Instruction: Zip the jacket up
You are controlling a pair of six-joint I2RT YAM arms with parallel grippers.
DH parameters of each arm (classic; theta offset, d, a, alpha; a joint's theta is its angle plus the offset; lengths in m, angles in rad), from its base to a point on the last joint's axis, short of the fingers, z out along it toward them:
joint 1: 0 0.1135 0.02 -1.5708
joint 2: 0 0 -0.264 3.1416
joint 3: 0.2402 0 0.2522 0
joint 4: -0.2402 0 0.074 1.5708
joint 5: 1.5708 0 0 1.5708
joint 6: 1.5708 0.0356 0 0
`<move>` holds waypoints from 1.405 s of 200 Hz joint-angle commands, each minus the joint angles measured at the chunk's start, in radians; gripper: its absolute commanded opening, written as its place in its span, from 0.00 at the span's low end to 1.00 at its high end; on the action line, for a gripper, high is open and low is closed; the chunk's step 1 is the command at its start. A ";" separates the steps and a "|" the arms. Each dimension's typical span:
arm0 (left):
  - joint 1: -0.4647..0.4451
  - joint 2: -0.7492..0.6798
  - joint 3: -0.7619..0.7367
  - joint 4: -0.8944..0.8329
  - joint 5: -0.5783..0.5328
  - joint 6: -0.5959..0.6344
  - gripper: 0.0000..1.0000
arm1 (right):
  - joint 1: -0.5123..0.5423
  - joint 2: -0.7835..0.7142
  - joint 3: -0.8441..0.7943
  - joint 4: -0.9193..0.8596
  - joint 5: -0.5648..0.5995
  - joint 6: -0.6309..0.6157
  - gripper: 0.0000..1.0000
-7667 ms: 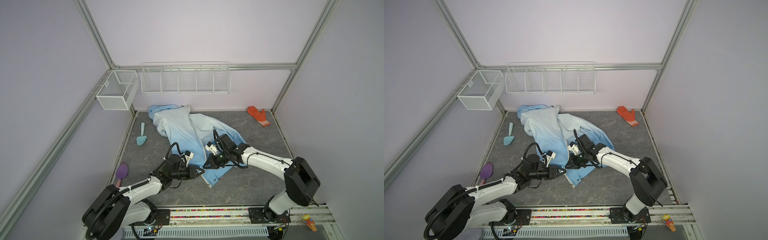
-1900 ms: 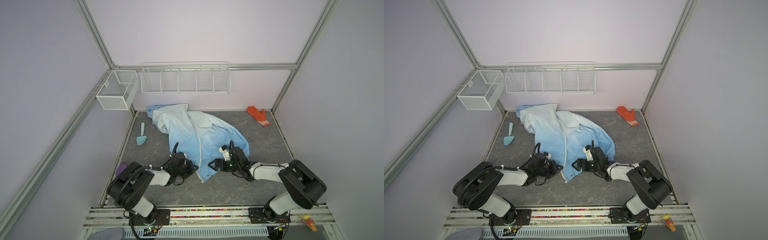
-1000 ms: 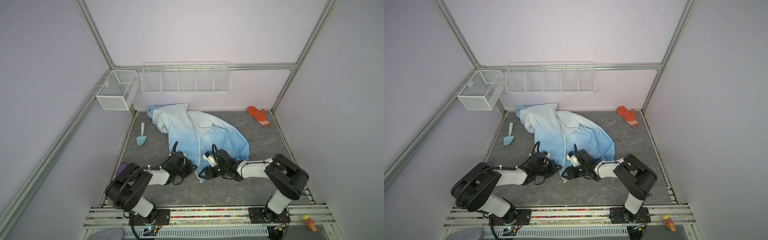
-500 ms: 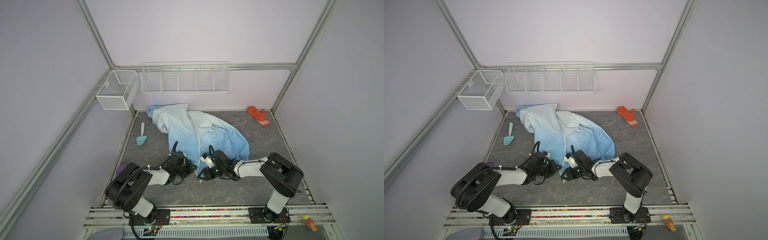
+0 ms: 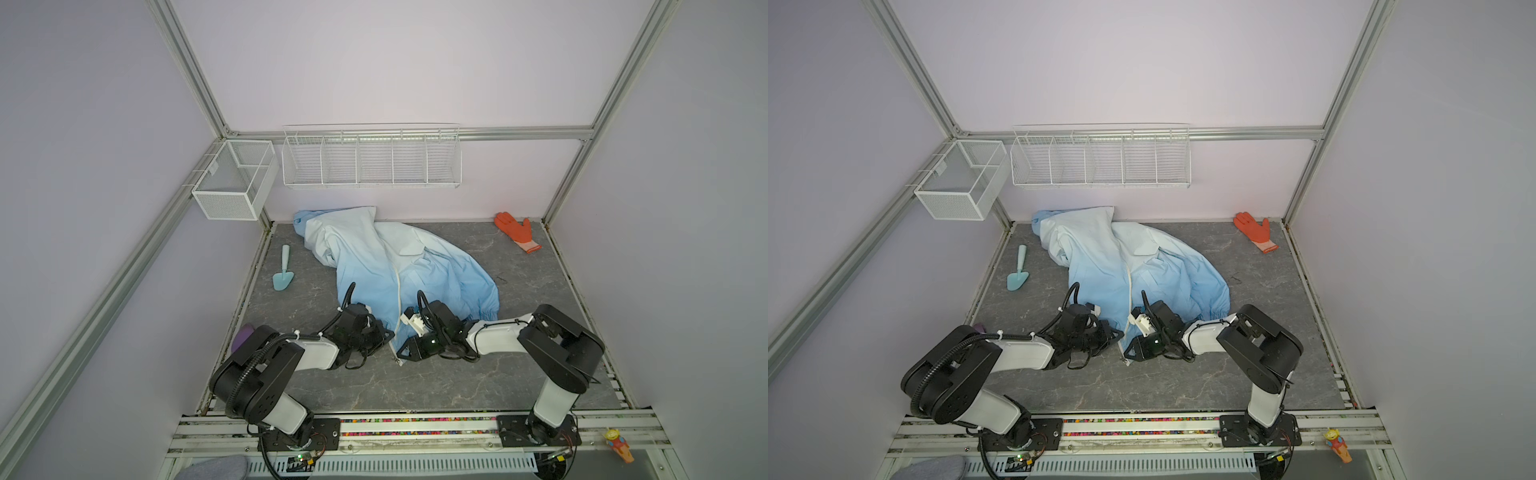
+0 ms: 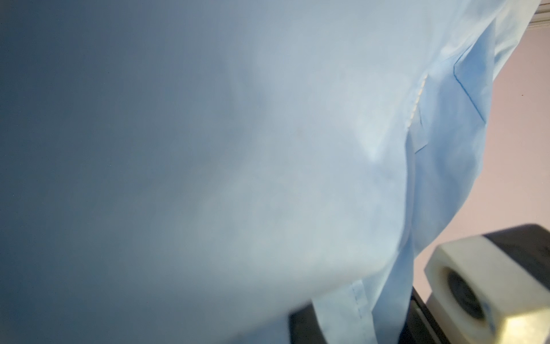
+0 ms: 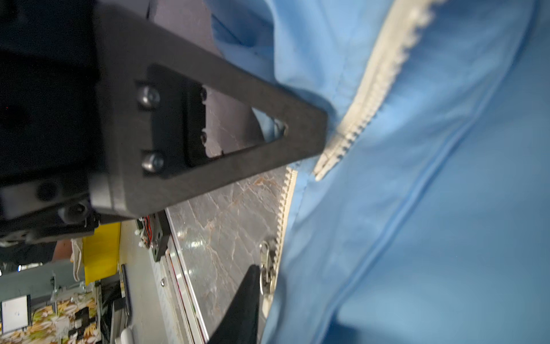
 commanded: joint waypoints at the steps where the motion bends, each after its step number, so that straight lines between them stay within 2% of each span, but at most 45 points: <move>1: 0.019 0.037 -0.031 -0.179 -0.094 0.021 0.00 | 0.013 0.063 -0.037 -0.183 0.034 -0.016 0.18; 23: 0.022 0.040 -0.030 -0.176 -0.093 0.021 0.00 | 0.015 0.071 -0.038 -0.183 0.025 -0.017 0.17; 55: 0.028 0.042 -0.030 -0.173 -0.090 0.023 0.00 | 0.022 0.078 -0.041 -0.177 0.009 -0.018 0.30; 77: 0.030 0.043 -0.030 -0.173 -0.088 0.023 0.00 | 0.026 0.077 -0.045 -0.176 0.009 -0.018 0.32; 159: 0.031 0.041 -0.033 -0.171 -0.087 0.022 0.00 | 0.034 0.113 -0.037 -0.200 0.020 -0.030 0.17; 219: 0.033 0.024 -0.038 -0.180 -0.086 0.023 0.00 | 0.035 0.109 -0.050 -0.154 0.018 0.005 0.07; 253: 0.037 -0.048 -0.041 -0.195 -0.086 0.045 0.00 | 0.032 0.055 -0.056 -0.141 0.039 0.029 0.07; 281: 0.061 -0.185 -0.016 -0.304 -0.102 0.087 0.00 | 0.020 -0.035 -0.055 -0.170 0.103 0.034 0.06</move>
